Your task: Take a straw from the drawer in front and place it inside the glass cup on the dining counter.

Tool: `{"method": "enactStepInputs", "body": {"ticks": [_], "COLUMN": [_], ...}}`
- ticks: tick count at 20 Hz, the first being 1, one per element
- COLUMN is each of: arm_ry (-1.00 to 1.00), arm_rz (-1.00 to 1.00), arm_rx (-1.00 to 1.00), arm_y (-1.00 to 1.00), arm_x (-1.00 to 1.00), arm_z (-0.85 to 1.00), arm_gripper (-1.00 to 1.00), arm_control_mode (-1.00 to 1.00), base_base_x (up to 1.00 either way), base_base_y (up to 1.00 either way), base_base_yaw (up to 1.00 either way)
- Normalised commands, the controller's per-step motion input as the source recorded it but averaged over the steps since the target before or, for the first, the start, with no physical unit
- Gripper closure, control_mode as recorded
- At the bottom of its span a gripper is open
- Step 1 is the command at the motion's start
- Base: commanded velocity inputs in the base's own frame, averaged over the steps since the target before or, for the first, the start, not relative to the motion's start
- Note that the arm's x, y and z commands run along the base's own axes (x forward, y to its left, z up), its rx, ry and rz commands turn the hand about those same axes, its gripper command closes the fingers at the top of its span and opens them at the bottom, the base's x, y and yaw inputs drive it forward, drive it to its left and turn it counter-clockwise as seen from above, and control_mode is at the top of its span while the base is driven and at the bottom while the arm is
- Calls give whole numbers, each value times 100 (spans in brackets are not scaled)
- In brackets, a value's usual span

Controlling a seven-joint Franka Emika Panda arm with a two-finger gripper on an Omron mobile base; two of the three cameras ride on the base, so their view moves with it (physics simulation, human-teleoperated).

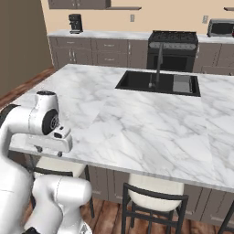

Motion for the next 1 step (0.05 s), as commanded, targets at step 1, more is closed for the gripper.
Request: {"method": "enactStepInputs", "body": {"ticks": [1], "arm_ry": [0], "arm_rz": [-3], "arm_rx": [0], "arm_y": [0], "arm_x": [-16], "arm_z": [0], "arm_gripper": [-100], "arm_control_mode": [-100], "base_base_x": [0], "base_base_y": [0], "base_base_yaw": [0]}}
